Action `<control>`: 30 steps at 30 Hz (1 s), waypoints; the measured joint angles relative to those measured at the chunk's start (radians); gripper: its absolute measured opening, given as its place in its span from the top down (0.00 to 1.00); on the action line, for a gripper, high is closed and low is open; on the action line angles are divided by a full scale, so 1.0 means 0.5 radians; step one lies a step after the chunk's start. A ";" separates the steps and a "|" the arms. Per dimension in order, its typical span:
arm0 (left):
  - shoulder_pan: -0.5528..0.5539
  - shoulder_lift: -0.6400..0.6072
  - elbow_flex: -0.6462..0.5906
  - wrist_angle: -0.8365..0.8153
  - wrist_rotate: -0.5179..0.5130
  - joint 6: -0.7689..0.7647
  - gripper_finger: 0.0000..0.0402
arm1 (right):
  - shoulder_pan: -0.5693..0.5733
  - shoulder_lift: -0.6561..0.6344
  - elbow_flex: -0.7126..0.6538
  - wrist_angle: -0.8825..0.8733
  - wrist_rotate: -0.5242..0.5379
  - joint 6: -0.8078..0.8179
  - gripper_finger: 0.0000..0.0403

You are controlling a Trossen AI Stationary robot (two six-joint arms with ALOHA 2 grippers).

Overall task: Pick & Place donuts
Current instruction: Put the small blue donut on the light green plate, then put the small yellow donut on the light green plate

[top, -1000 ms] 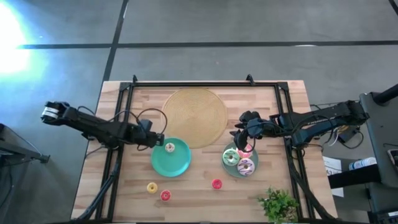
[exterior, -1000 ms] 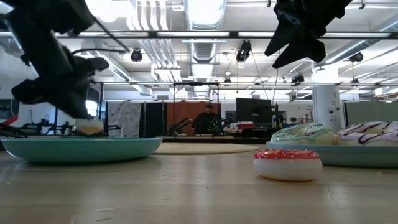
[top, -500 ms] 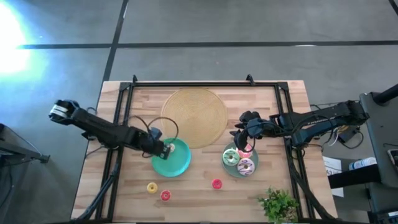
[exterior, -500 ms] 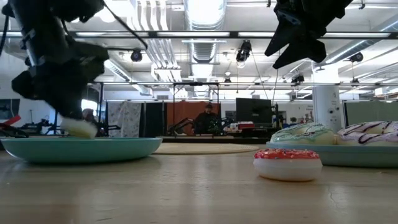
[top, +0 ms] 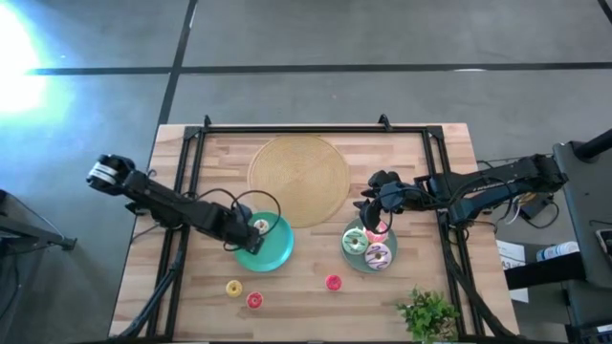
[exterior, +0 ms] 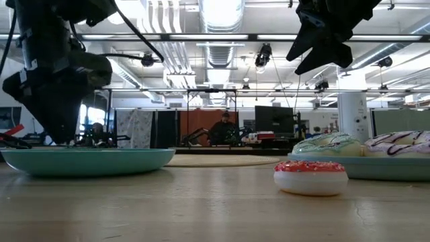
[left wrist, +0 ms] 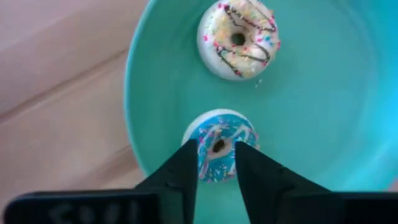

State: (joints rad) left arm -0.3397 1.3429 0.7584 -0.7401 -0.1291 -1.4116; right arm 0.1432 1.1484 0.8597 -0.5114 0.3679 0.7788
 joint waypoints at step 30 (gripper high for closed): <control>-0.797 0.259 0.356 -0.034 0.166 -0.400 0.69 | 0.002 0.000 -0.018 0.002 -0.009 -0.070 0.47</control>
State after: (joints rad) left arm -0.7381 1.4725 0.9366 -0.7572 -0.0459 -1.6115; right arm 0.1440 1.1484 0.8506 -0.5103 0.3634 0.7438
